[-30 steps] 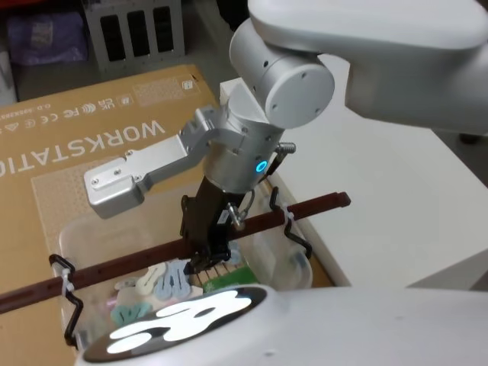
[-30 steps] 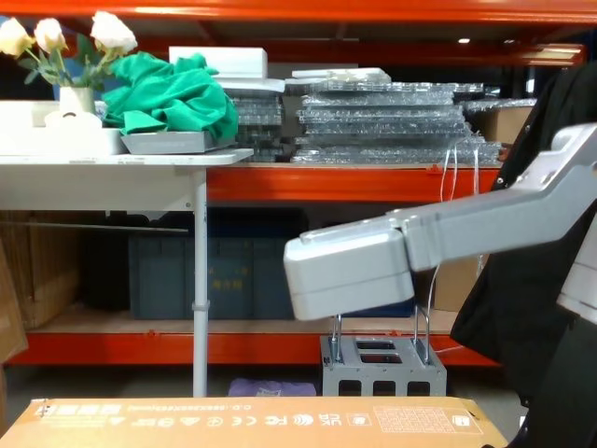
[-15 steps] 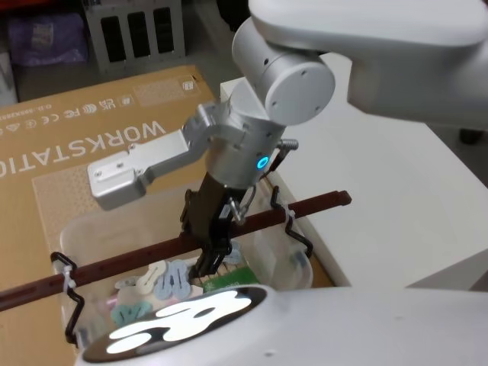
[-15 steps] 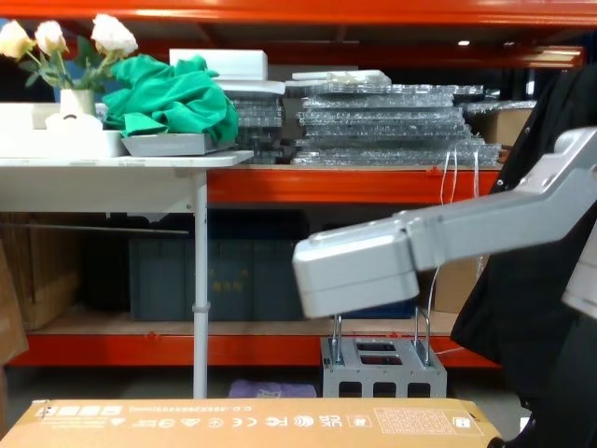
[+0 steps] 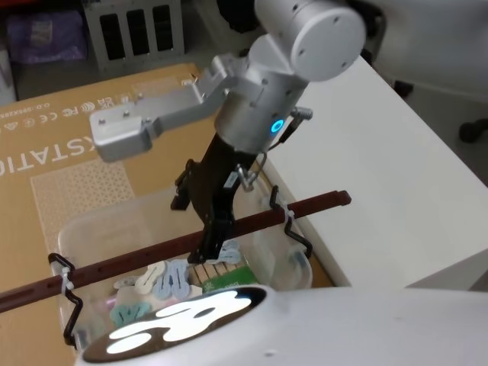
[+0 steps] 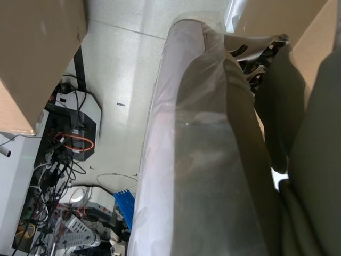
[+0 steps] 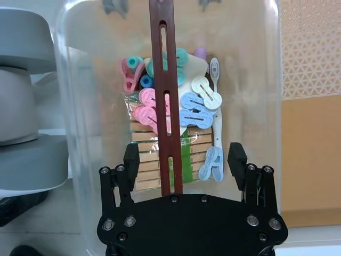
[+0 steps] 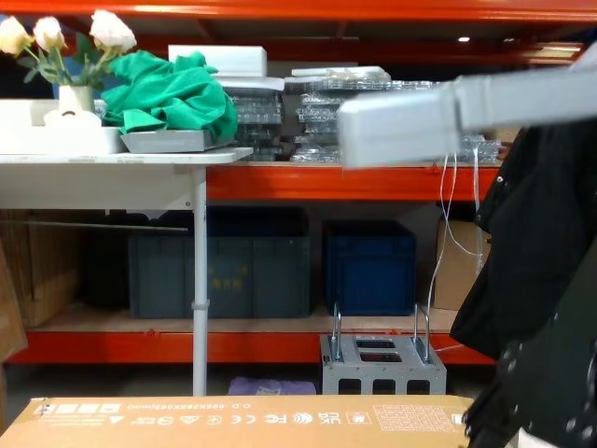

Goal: Use one hand to grasp the basket and place it at the designated location.

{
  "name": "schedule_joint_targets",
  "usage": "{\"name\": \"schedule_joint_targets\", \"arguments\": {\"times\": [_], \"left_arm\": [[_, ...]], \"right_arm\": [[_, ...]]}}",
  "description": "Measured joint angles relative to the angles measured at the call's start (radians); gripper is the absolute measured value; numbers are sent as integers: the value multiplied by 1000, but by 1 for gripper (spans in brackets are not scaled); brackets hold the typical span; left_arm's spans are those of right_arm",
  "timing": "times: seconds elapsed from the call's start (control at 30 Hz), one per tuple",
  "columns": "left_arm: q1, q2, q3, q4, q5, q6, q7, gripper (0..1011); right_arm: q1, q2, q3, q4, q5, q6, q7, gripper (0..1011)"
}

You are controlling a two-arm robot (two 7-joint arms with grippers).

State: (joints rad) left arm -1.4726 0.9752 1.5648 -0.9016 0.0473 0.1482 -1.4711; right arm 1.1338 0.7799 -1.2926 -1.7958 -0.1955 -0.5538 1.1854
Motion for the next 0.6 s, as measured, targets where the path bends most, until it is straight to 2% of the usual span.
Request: {"name": "schedule_joint_targets", "arguments": {"times": [0.03,0.17,0.27,0.43,0.47,0.6], "left_arm": [[0,0,0,0,0,0,0,0],[0,0,0,0,0,0,0,0],[0,0,0,0,0,0,0,0],[0,0,0,0,0,0,0,0],[0,0,0,0,0,0,0,0],[0,0,0,0,0,0,0,0]], "right_arm": [[1,4,4,-2,5,-2,0,1000],[3,24,24,-19,28,-11,-1,1000],[7,55,54,-43,65,-26,-3,1000],[8,90,85,-68,99,-45,-8,1000],[10,111,101,-80,118,-56,-12,1000],[11,146,130,-99,149,-77,-20,1000]]}}
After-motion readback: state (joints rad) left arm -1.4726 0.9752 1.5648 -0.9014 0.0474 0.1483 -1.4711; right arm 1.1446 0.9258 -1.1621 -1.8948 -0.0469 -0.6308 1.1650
